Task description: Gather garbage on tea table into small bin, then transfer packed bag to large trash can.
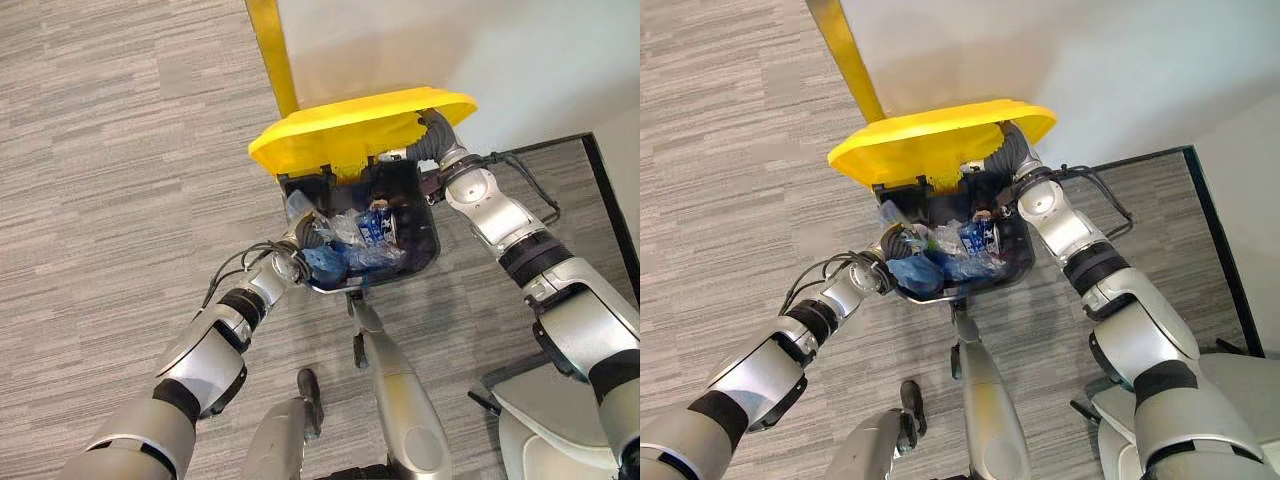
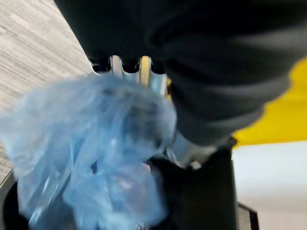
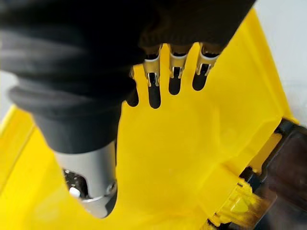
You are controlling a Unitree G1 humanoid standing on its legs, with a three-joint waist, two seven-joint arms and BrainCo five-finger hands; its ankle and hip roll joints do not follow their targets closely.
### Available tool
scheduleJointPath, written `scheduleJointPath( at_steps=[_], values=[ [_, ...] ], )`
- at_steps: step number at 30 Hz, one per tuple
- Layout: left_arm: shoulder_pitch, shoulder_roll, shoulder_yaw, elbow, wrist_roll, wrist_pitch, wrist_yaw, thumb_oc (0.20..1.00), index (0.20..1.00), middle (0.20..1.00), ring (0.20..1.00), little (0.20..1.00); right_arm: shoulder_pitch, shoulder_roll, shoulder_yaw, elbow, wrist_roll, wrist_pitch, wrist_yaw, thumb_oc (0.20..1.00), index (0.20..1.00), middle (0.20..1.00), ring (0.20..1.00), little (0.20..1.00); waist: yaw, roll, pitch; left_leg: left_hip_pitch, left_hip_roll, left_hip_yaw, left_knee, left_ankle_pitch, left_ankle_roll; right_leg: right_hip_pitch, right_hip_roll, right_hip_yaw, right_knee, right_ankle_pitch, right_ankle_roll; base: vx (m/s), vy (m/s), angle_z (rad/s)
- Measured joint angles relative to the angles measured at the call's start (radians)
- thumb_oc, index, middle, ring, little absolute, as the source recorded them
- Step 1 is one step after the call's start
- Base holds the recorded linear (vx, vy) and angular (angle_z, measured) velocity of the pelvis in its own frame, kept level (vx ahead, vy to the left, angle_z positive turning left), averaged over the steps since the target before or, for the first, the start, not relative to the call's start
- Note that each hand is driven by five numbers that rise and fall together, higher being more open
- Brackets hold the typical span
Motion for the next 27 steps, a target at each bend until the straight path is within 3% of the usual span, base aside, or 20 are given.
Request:
scheduleJointPath(
  at_steps=[6, 10, 15, 20, 21, 23, 25, 27],
  values=[
    [0.028, -0.004, 0.008, -0.065, 0.003, 0.01, -0.002, 1.0, 1.0, 1.0, 1.0, 1.0, 0.025, 0.005, -0.004, -0.009, -0.001, 0.001, 0.001, 1.0, 1.0, 1.0, 1.0, 1.0, 0.003, 0.0, 0.0, 0.039, 0.006, 0.003, -0.045, 0.011, -0.005, 0.014, 0.006, -0.003, 0.008, 0.005, -0.036, 0.0, -0.015, -0.01],
    [0.103, 0.015, 0.1, -0.219, -0.001, -0.004, -0.011, 1.0, 1.0, 1.0, 1.0, 1.0, 0.078, 0.003, -0.042, -0.042, -0.004, 0.002, 0.017, 1.0, 1.0, 1.0, 1.0, 1.0, 0.01, 0.0, 0.0, 0.096, 0.005, -0.003, -0.052, 0.013, -0.002, 0.078, -0.002, -0.01, 0.008, 0.0, -0.05, -0.04, -0.028, 0.09],
    [0.413, 0.074, 0.288, -0.471, -0.108, -0.04, -0.048, 1.0, 1.0, 1.0, 1.0, 1.0, 0.362, -0.06, -0.199, -0.182, -0.064, 0.002, 0.054, 1.0, 1.0, 1.0, 1.0, 1.0, 0.064, -0.004, -0.011, 0.159, 0.014, -0.041, -0.052, 0.019, -0.005, 0.154, -0.008, -0.04, 0.012, -0.018, -0.053, -0.06, -0.001, 0.2],
    [0.635, 0.152, 0.401, -0.453, -0.156, -0.037, -0.089, 1.0, 1.0, 1.0, 1.0, 1.0, 0.558, -0.067, -0.285, -0.203, -0.114, 0.003, 0.094, 1.0, 1.0, 1.0, 1.0, 1.0, 0.101, -0.017, -0.072, 0.164, 0.0, -0.053, -0.031, 0.02, -0.001, 0.172, -0.025, -0.044, 0.018, -0.031, -0.036, -0.1, 0.045, 0.1],
    [0.786, 0.171, 0.511, -0.47, -0.177, -0.036, -0.1, 1.0, 1.0, 1.0, 1.0, 1.0, 0.724, -0.064, -0.352, -0.25, -0.139, 0.004, 0.117, 1.0, 1.0, 1.0, 1.0, 1.0, 0.119, -0.034, -0.082, 0.192, -0.014, -0.055, -0.006, 0.013, 0.009, 0.218, -0.04, -0.043, 0.007, -0.021, -0.023, -0.19, 0.126, 0.09],
    [0.87, 0.203, 0.53, -0.464, -0.193, -0.037, -0.109, 1.0, 1.0, 1.0, 1.0, 1.0, 0.808, -0.043, -0.368, -0.254, -0.143, 0.001, 0.129, 1.0, 1.0, 1.0, 1.0, 1.0, 0.119, -0.052, -0.099, 0.169, -0.04, -0.056, 0.054, -0.003, 0.033, 0.236, -0.058, -0.042, -0.027, -0.008, -0.003, -0.14, 0.148, 0.0],
    [0.982, 0.182, 0.684, -0.461, -0.195, -0.055, -0.131, 1.0, 1.0, 1.0, 1.0, 1.0, 0.977, 0.062, -0.5, -0.301, -0.16, -0.015, 0.146, 1.0, 1.0, 1.0, 1.0, 1.0, 0.124, -0.084, -0.126, 0.167, -0.063, -0.052, 0.063, -0.01, 0.062, 0.252, -0.077, -0.06, -0.064, -0.011, 0.006, -0.04, 0.088, -0.24],
    [1.01, 0.178, 0.751, -0.361, -0.195, -0.018, -0.12, 1.0, 1.0, 1.0, 1.0, 1.0, 1.057, 0.068, -0.504, -0.241, -0.16, 0.012, 0.168, 1.0, 1.0, 1.0, 1.0, 1.0, 0.122, -0.078, -0.135, 0.171, -0.05, -0.022, 0.024, 0.034, 0.09, 0.241, -0.096, -0.096, -0.046, -0.125, 0.137, -0.08, 0.078, -0.26]
  ],
)
